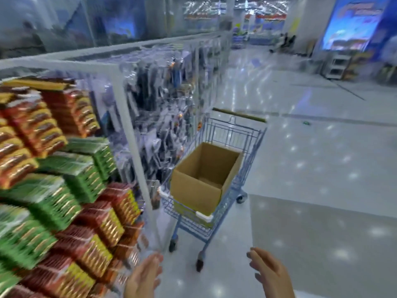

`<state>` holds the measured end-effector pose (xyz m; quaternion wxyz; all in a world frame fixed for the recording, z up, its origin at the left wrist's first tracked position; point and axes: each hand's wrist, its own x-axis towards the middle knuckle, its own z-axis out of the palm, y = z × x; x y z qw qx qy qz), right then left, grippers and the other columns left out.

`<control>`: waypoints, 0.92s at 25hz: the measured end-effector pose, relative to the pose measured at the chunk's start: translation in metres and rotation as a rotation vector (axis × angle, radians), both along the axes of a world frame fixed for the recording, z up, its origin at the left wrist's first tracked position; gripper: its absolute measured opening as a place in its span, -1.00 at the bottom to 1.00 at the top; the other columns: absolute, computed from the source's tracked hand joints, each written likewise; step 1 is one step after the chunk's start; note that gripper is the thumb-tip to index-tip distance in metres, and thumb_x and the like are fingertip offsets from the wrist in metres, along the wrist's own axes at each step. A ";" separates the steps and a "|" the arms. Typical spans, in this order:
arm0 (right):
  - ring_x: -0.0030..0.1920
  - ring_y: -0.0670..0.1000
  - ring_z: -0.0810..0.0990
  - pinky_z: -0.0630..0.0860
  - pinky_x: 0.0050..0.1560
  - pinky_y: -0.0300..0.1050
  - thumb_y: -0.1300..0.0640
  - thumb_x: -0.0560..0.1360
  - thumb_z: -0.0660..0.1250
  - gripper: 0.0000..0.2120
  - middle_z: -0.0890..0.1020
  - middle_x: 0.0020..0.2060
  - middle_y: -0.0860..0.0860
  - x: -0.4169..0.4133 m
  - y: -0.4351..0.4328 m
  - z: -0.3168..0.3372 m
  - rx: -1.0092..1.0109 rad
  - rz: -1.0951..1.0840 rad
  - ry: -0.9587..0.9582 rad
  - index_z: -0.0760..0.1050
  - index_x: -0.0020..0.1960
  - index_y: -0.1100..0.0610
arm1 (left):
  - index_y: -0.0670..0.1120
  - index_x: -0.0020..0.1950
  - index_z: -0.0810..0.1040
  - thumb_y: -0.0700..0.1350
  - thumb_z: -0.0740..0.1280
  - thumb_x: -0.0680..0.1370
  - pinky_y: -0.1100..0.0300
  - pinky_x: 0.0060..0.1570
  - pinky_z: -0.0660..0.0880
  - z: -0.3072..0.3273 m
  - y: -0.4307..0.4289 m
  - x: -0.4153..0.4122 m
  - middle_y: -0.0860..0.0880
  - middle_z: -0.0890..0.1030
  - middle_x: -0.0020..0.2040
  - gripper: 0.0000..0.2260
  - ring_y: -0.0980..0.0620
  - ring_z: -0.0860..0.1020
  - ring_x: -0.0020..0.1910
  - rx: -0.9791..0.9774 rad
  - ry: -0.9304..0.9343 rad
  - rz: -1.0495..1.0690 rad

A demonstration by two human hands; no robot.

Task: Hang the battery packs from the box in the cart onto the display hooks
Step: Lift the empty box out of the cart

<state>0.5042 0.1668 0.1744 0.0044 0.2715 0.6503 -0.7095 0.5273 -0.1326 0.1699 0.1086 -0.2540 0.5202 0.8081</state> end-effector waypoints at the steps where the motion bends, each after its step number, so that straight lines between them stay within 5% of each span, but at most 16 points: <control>1: -0.06 0.18 0.59 0.44 0.01 0.02 0.27 0.54 0.46 -0.94 0.72 -0.09 0.21 -0.010 0.010 -0.003 0.011 -0.021 -0.017 0.68 0.00 0.22 | -0.18 0.01 0.54 -0.22 0.64 0.39 0.17 -0.41 0.54 -0.005 0.013 -0.019 -0.11 0.72 -0.22 -0.66 -0.09 0.65 -0.39 0.000 0.007 0.032; 2: -0.06 0.18 0.59 0.44 0.02 0.04 0.27 0.55 0.46 -0.93 0.72 -0.09 0.20 -0.021 0.018 -0.006 0.017 -0.041 -0.026 0.68 0.02 0.23 | -0.19 0.06 0.55 -0.32 0.39 0.60 0.19 -0.36 0.53 -0.010 0.027 -0.042 -0.08 0.73 -0.19 -0.91 -0.12 0.61 -0.28 -0.083 -0.045 0.079; 4: -0.01 0.21 0.62 0.48 0.08 0.09 0.24 0.55 0.45 -0.93 0.73 -0.05 0.20 -0.047 0.033 -0.013 0.024 -0.067 -0.050 0.67 0.02 0.20 | -0.19 0.12 0.58 -0.32 0.25 0.68 0.17 -0.23 0.49 -0.029 0.044 -0.075 -0.12 0.72 -0.08 -0.86 -0.07 0.57 -0.13 -0.225 -0.014 0.141; 7: 0.05 0.22 0.64 0.50 0.16 0.14 0.23 0.55 0.45 -0.92 0.72 -0.04 0.19 -0.101 0.051 -0.022 0.049 -0.086 -0.065 0.68 0.04 0.19 | -0.18 0.14 0.60 -0.28 0.26 0.69 0.14 -0.12 0.41 -0.043 0.059 -0.132 -0.17 0.65 0.05 -0.87 -0.11 0.57 -0.07 -0.252 -0.019 0.128; 14: 0.10 0.22 0.66 0.51 -0.02 0.04 0.21 0.56 0.44 -0.92 0.73 -0.02 0.15 -0.260 0.077 -0.038 0.125 -0.062 -0.111 0.66 0.06 0.16 | -0.04 0.02 0.65 -0.18 0.30 0.69 0.06 -0.04 0.49 -0.067 0.071 -0.289 -0.06 0.71 0.03 -0.85 -0.09 0.62 0.00 -0.270 -0.080 0.196; 19: 0.14 0.12 0.64 0.54 0.18 0.08 0.06 0.60 0.40 -0.81 0.69 0.07 0.06 -0.371 0.076 -0.033 0.225 0.076 -0.125 0.62 0.18 0.11 | -0.05 0.17 0.64 -0.11 0.30 0.70 -0.07 0.18 0.56 -0.073 0.071 -0.365 0.00 0.70 0.11 -0.87 -0.10 0.64 0.12 -0.316 -0.136 0.218; 23: 0.14 0.01 0.63 0.54 0.25 0.07 -0.02 0.60 0.40 -0.81 0.67 0.09 -0.03 -0.476 0.077 -0.034 0.298 0.212 -0.112 0.61 0.18 0.02 | 0.02 0.10 0.61 -0.09 0.31 0.69 -0.11 0.27 0.55 -0.083 0.078 -0.419 -0.01 0.66 0.12 -0.92 -0.11 0.62 0.14 -0.320 -0.235 0.313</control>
